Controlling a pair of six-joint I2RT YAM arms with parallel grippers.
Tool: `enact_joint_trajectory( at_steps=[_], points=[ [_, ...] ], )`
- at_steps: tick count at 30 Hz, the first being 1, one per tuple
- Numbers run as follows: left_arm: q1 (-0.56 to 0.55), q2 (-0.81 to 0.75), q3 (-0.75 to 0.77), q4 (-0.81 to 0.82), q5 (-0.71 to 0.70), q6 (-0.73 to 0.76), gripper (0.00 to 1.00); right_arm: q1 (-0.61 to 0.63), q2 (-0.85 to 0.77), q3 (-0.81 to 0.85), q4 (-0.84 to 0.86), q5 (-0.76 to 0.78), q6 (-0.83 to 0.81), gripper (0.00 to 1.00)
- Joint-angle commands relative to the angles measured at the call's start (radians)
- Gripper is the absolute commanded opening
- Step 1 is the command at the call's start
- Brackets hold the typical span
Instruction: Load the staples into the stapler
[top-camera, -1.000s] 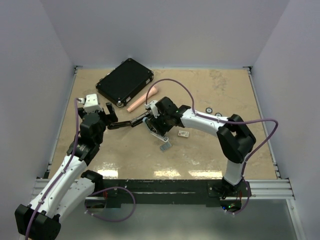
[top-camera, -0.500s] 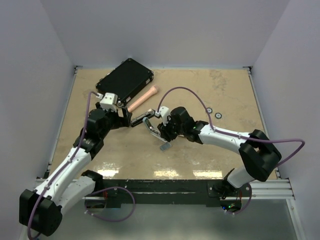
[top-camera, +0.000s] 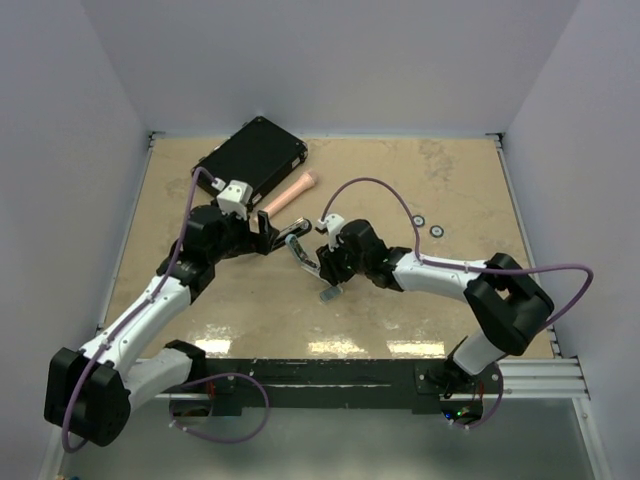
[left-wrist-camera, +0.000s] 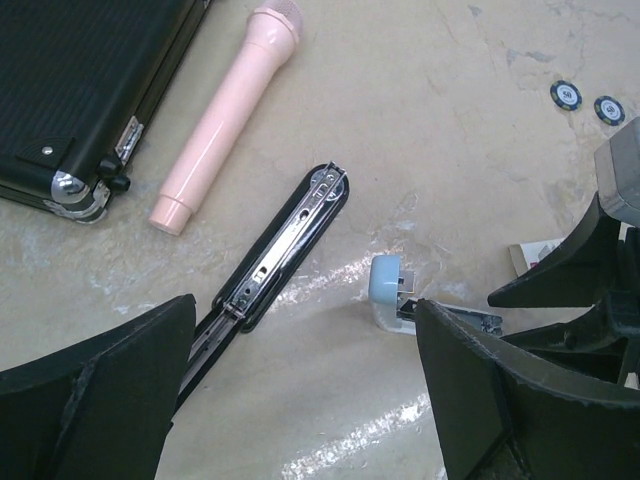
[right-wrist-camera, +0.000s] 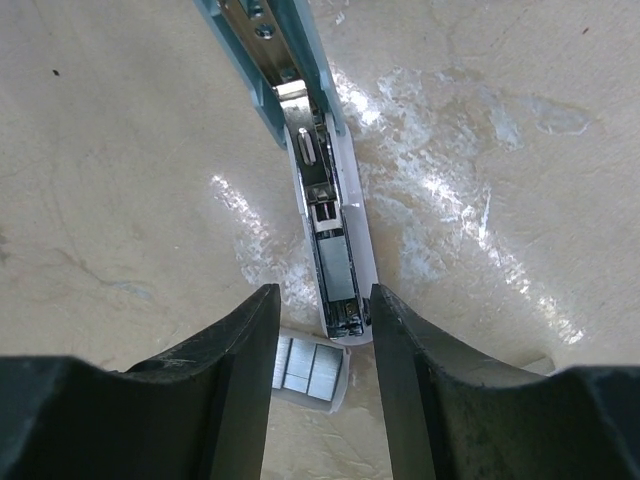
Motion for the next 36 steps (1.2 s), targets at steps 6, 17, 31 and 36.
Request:
enact_joint_trajectory(
  at_steps=[6,17,31,36],
  points=[
    [-0.011,0.072,0.059,0.025,0.075,-0.003,0.95,-0.003,-0.033,-0.062,0.132,0.09,0.082,0.46],
    [-0.03,0.152,0.088,0.02,0.09,-0.016,0.95,-0.001,-0.038,-0.134,0.215,0.065,0.105,0.43],
    [-0.082,0.239,0.137,0.014,0.045,-0.044,0.92,0.02,-0.021,-0.174,0.345,0.057,0.074,0.36],
    [-0.102,0.253,0.15,-0.038,-0.016,-0.039,0.89,0.031,-0.018,-0.174,0.362,0.059,0.057,0.33]
  ],
)
